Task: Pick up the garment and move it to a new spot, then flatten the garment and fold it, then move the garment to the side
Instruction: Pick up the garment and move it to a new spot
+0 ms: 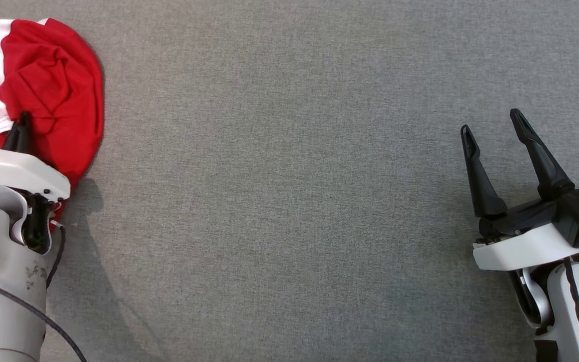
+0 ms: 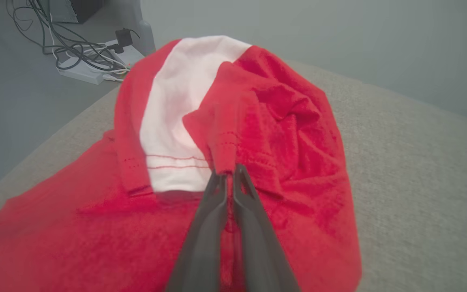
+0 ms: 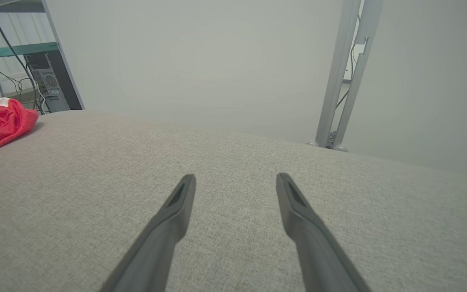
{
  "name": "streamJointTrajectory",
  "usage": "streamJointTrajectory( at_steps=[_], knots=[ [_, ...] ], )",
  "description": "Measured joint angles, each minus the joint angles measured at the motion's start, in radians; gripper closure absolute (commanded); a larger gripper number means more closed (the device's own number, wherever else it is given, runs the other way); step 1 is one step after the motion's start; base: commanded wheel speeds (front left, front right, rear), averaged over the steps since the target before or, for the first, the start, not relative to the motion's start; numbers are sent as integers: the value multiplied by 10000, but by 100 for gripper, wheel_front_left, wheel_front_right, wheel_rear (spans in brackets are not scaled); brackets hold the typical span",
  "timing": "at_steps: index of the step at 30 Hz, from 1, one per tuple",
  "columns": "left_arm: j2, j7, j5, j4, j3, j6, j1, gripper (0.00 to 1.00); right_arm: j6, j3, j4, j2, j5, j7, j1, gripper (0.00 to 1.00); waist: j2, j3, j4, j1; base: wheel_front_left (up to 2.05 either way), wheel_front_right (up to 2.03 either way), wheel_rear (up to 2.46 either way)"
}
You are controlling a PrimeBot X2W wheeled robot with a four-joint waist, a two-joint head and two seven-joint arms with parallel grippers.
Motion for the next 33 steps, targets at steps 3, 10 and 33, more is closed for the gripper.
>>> streamJointTrajectory(
  at_steps=[3, 10, 33],
  knots=[
    [71, -568, 0, 44, 38, -19, -67, 100, 0, -19, 140, 65, 35, -92, 0, 0, 0, -132, -52, 0, 0, 0, 0],
    [107, -1028, 581, -1647, 48, 115, 31, 100, 0, 36, 589, 270, 215, -376, 5, 0, 0, -765, -131, 0, 0, 0, 0],
    [-1933, 1060, 999, -6566, -3979, 570, 1573, 100, -2, -65, 786, 859, 940, -671, -83, 0, 0, -1946, -2160, 0, 0, 0, 0]
  ],
)
